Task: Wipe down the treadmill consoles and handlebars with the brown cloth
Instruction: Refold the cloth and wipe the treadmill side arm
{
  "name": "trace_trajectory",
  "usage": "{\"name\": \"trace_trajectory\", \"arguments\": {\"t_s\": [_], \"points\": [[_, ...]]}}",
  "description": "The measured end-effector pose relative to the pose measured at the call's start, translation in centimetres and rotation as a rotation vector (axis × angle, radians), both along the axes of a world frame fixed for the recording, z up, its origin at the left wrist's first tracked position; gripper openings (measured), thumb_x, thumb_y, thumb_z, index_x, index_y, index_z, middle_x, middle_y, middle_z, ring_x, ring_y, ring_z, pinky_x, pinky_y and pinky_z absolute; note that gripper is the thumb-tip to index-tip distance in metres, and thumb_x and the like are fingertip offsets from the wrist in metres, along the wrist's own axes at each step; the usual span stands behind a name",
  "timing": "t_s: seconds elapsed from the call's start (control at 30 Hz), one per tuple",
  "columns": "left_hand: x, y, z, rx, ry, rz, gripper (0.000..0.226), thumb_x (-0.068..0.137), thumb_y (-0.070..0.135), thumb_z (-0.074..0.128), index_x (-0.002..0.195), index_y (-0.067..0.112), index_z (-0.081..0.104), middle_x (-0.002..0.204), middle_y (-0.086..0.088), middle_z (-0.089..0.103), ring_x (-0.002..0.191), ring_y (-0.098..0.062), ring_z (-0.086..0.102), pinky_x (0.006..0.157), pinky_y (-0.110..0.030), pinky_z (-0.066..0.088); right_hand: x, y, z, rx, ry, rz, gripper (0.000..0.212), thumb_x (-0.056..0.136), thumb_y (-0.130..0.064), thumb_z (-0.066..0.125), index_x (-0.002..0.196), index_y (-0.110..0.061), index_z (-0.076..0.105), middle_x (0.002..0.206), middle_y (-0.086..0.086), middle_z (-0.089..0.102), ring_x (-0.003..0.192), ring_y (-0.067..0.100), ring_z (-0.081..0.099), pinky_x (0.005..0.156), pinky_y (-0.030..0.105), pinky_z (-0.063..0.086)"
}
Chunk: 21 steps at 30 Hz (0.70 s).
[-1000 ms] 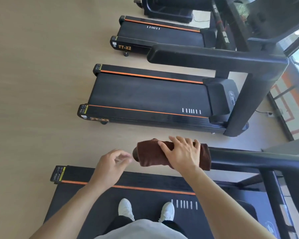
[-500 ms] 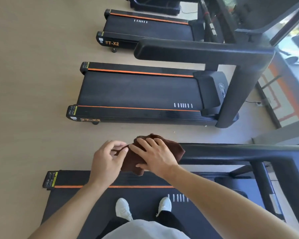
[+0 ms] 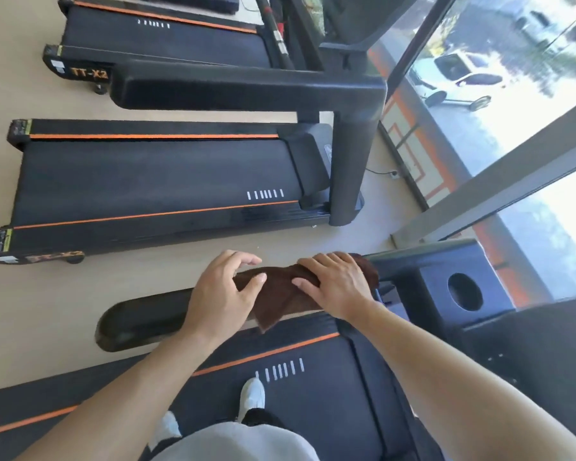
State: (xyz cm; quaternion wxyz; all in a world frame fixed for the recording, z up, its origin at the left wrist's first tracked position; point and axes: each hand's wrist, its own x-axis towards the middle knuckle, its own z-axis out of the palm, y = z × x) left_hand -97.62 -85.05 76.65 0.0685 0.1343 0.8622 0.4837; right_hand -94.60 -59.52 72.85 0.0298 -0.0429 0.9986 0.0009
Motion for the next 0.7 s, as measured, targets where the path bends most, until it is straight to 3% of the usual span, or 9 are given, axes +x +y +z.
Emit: {"name": "trace_trajectory", "arguments": {"t_s": [0.1, 0.3, 0.5, 0.6, 0.7], "points": [[0.1, 4.3, 0.0, -0.034, -0.011, -0.083, 0.017, 0.092, 0.030, 0.069, 0.109, 0.030, 0.067, 0.112, 0.018, 0.062, 0.112, -0.005, 0.058, 0.102, -0.030, 0.049, 0.1, 7.4, 0.9, 0.018, -0.072, -0.221, 0.058, 0.102, -0.069, 0.024, 0.114, -0.034, 0.069, 0.111, -0.007, 0.070, 0.112, 0.021, 0.062, 0.109, 0.040, 0.037], [0.6, 10.0, 0.2, -0.091, -0.064, -0.128, 0.019, 0.093, 0.030, 0.069, 0.111, 0.033, 0.065, 0.115, 0.021, 0.060, 0.115, -0.003, 0.055, 0.102, -0.028, 0.046, 1.0, 21.3, 1.5, 0.046, -0.199, -0.577, 0.061, 0.104, -0.061, 0.013, 0.135, -0.038, 0.060, 0.147, -0.002, 0.055, 0.144, 0.023, 0.036, 0.125, 0.044, 0.013], [0.6, 9.3, -0.4, -0.182, -0.084, -0.019, 0.020, 0.093, 0.026, 0.070, 0.112, 0.031, 0.066, 0.114, 0.019, 0.060, 0.108, -0.003, 0.051, 0.095, -0.024, 0.039, 1.3, 26.9, 1.4, -0.020, -0.099, -0.933, 0.067, 0.099, -0.055, 0.013, 0.140, -0.029, 0.058, 0.162, 0.002, 0.036, 0.156, 0.021, 0.010, 0.127, 0.050, 0.000], [0.5, 6.8, -1.0, -0.213, -0.079, 0.118, 0.018, 0.093, 0.021, 0.070, 0.110, 0.027, 0.067, 0.113, 0.017, 0.061, 0.108, -0.007, 0.054, 0.092, -0.026, 0.039, 0.6, 25.7, 1.6, -0.056, -0.103, -0.932, 0.064, 0.098, -0.053, 0.018, 0.134, -0.026, 0.064, 0.159, 0.005, 0.042, 0.156, 0.024, 0.013, 0.126, 0.050, -0.005], [1.1, 4.0, -1.4, -0.203, -0.051, 0.295, 0.019, 0.093, 0.015, 0.069, 0.110, 0.023, 0.068, 0.115, 0.012, 0.065, 0.112, -0.015, 0.060, 0.094, -0.029, 0.042, -0.3, 22.9, 1.8, 0.007, -0.216, -0.644, 0.061, 0.101, -0.056, 0.018, 0.117, -0.031, 0.071, 0.141, 0.001, 0.062, 0.142, 0.024, 0.041, 0.124, 0.048, 0.008]]}}
